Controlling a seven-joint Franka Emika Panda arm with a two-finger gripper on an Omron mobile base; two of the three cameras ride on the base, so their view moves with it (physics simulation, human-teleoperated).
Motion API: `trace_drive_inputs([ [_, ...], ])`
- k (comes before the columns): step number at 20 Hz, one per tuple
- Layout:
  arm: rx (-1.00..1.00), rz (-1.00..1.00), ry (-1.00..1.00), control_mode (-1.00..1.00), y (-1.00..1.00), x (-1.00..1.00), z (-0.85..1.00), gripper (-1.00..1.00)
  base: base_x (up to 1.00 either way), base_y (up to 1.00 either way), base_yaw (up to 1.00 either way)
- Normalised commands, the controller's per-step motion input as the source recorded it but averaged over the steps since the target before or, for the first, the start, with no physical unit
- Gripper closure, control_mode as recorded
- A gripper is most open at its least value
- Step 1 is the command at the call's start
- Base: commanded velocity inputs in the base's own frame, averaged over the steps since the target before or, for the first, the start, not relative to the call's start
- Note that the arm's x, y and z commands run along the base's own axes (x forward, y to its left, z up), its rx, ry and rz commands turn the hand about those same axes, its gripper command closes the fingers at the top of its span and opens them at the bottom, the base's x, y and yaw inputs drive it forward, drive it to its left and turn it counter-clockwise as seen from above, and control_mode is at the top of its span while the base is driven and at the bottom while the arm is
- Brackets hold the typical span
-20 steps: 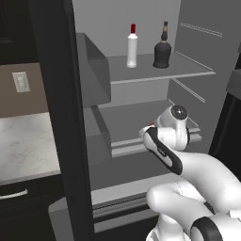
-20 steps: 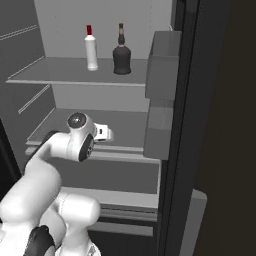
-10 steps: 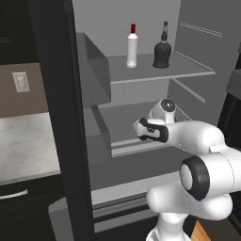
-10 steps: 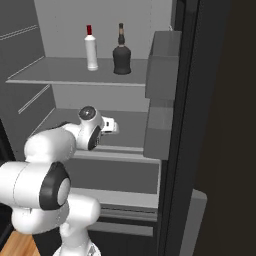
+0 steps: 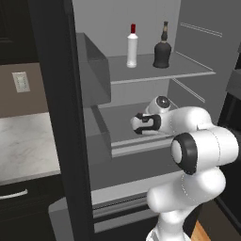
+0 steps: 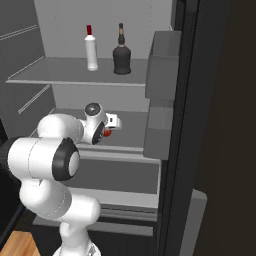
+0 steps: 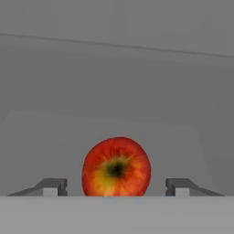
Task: Place the liquors on the top shelf of the fridge to keep them out of children's reach, and place the apple on lower shelves for easy access.
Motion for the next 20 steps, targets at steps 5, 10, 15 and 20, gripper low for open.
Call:
trace_drive_inputs([
  [5,0.0,0.0,0.0,-1.0,-0.01,-0.18,0.0,-1.0,0.0,0.0,0.0],
  [10,0.0,0.0,0.01,-1.0,-0.01,-0.72,0.0,-1.0,0.0,0.0,0.0],
  [15,0.0,0.0,0.0,-1.0,-0.07,-1.0,0.23,-1.0,0.0,0.0,0.0],
  [20,0.0,0.0,0.0,-1.0,-0.03,-1.0,0.42,-1.0,0.0,0.0,0.0],
])
